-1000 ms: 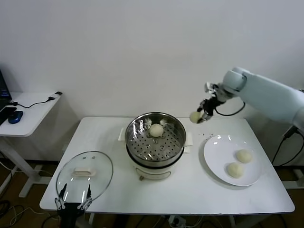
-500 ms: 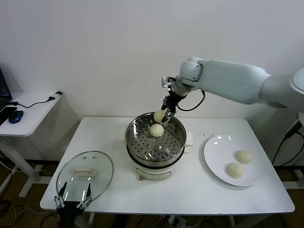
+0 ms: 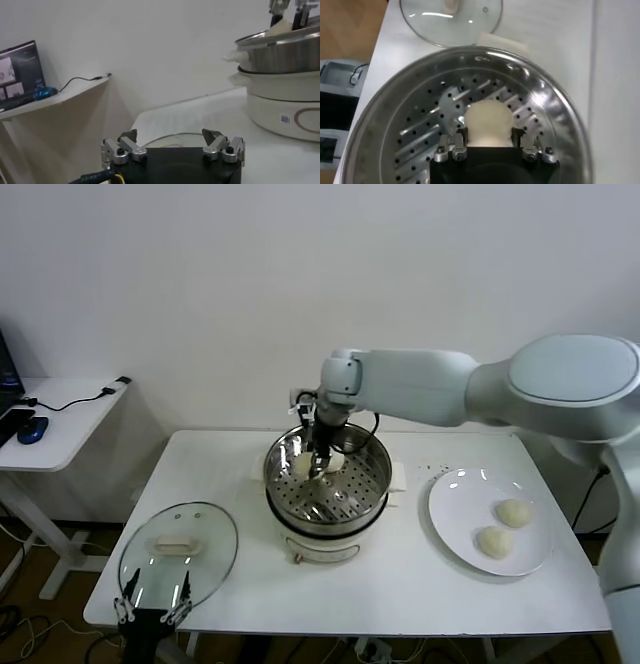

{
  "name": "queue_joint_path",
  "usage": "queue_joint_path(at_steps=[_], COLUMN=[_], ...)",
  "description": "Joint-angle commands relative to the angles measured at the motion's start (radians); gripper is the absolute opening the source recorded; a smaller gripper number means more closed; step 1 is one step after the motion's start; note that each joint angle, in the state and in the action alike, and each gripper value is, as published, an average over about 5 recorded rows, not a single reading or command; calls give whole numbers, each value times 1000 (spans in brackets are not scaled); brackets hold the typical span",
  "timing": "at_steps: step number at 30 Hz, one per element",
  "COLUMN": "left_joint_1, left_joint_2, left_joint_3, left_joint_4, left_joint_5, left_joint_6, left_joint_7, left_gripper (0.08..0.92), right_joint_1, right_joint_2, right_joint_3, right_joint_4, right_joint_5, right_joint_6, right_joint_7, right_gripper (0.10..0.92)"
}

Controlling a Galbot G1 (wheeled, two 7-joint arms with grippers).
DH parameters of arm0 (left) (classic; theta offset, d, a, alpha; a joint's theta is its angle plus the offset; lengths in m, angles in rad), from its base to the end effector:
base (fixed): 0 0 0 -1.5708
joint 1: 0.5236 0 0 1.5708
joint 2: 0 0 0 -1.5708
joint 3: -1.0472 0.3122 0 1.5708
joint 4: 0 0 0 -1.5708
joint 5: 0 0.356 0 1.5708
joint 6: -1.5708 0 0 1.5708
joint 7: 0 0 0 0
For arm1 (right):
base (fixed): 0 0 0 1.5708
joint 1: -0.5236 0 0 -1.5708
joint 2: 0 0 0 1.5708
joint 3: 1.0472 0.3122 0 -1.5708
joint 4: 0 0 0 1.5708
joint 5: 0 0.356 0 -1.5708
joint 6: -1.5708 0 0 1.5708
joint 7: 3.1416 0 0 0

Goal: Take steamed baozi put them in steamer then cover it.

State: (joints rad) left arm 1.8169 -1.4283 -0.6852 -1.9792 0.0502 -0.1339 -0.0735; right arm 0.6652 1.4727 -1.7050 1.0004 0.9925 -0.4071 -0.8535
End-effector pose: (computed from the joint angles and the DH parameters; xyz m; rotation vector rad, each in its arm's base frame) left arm 0.1191 0.0763 -0.3405 0.1497 -2.9047 -0.3936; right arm 0.5458 0.1866 -0.1072 1.4399 -1.3801 1.2642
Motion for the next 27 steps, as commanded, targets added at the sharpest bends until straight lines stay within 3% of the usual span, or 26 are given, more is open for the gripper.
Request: queue_joint_path(at_steps=[1, 12, 19, 27], left_joint_1=[0, 1, 9, 13], left_joint_2=[4, 4, -3, -10], left_joint_3=[0, 4, 2, 13], left_joint_4=[1, -2, -16, -21], left_joint_5=[-5, 0, 2, 22], left_joint_6=[-1, -1, -1, -1], left_joint_7=[-1, 0, -1, 0], left_gripper=[823, 823, 823, 823], right_joint_1=[-50, -46, 34, 224], right_joint_2=[55, 41, -52, -298], right_joint_3=[-26, -9, 22, -11], right_joint_4=[-14, 0, 64, 217], right_joint_5=[24, 27, 22, -52], right_joint_6=[-15, -38, -18, 59], right_joint_7=[25, 34, 13, -102], right_gripper=[582, 809, 823, 823])
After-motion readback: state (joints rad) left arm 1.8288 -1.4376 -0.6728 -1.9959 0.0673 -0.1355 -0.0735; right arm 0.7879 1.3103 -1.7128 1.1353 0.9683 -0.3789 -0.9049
